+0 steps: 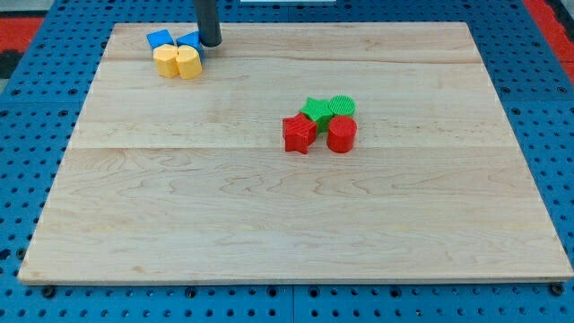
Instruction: Point your arm towards the left side of the yellow hexagon
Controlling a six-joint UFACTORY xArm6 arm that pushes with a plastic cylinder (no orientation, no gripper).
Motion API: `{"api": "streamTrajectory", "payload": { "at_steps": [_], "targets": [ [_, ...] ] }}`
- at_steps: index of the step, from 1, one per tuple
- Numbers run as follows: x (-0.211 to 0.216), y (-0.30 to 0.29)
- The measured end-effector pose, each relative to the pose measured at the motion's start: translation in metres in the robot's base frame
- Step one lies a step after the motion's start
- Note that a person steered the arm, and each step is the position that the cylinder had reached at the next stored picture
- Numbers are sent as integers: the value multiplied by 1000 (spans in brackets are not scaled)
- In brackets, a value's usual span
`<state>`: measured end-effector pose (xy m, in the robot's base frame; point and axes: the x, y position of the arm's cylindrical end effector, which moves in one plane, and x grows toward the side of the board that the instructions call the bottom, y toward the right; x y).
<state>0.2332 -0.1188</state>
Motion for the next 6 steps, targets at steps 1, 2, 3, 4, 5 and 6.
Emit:
{"api": "streamTrajectory", "payload": {
  "at_steps": [1,2,3,4,5,6],
  "targets": [
    [1,4],
    [1,4],
    [58,40],
    [121,5],
    [116,-80],
    [85,-140]
  ]
}}
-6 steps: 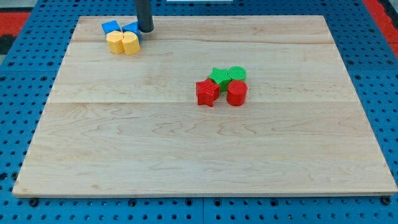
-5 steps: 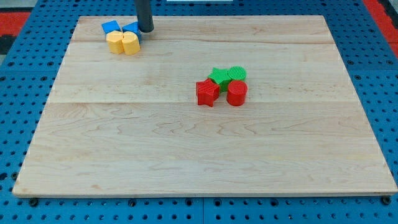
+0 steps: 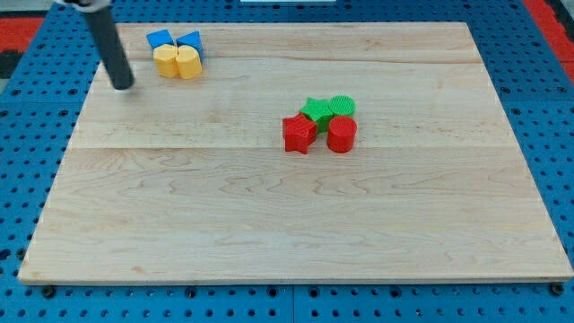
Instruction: Point your arm towards the left side of the yellow hexagon
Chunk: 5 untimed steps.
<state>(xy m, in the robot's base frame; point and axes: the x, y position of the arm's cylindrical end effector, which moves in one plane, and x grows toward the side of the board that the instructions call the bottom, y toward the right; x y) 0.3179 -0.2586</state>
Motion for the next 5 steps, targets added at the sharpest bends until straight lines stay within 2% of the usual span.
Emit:
{"api": "streamTrajectory", "payload": {
  "at_steps": [1,2,3,5],
  "targets": [
    [-29,-24],
    [-28,4],
    [-21,56],
    [-22,56]
  ]
}}
